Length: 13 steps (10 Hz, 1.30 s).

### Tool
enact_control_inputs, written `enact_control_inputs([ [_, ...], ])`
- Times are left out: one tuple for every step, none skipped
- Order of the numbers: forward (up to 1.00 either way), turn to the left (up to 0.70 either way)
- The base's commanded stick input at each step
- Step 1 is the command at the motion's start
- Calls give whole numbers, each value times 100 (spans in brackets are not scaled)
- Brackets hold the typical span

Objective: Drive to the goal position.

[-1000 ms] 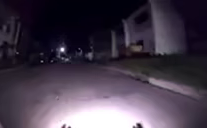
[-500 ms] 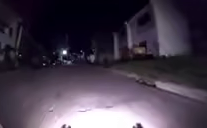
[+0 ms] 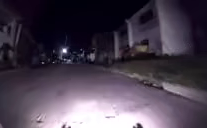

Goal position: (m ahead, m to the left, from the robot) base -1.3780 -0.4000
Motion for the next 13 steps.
enact_control_inputs([
  [60,0],
  [60,0],
  [60,2],
  [60,9],
  [60,15],
  [60,15],
  [60,15],
  [60,15],
  [60,15],
  [60,15],
  [60,15],
  [60,15],
  [60,15],
])
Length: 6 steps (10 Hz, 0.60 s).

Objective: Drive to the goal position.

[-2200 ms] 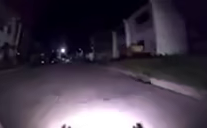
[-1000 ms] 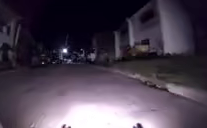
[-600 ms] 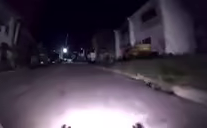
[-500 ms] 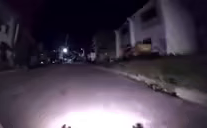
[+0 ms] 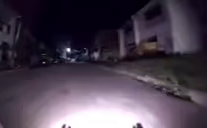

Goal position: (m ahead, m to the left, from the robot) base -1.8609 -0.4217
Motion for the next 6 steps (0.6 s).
enact_control_inputs([
  [60,15],
  [60,15],
  [60,15],
  [60,15],
  [60,15],
  [60,15],
])
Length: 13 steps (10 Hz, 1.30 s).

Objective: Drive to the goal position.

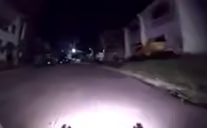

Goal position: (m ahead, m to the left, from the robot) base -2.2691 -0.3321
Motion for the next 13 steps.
enact_control_inputs([
  [60,8],
  [60,0],
  [60,0],
  [60,0],
  [60,0],
  [60,0],
  [60,0],
  [60,0],
  [60,0],
  [60,0],
  [60,0],
  [60,-1],
  [60,-6],
])
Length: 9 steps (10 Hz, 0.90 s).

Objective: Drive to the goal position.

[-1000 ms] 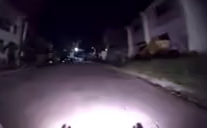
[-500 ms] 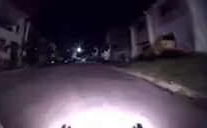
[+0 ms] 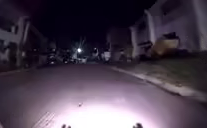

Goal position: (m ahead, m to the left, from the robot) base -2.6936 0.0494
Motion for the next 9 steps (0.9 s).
enact_control_inputs([
  [60,-15],
  [60,-15],
  [60,-15],
  [60,-15],
  [60,-15],
  [60,-15],
  [60,-15],
  [60,-15],
  [60,-15],
])
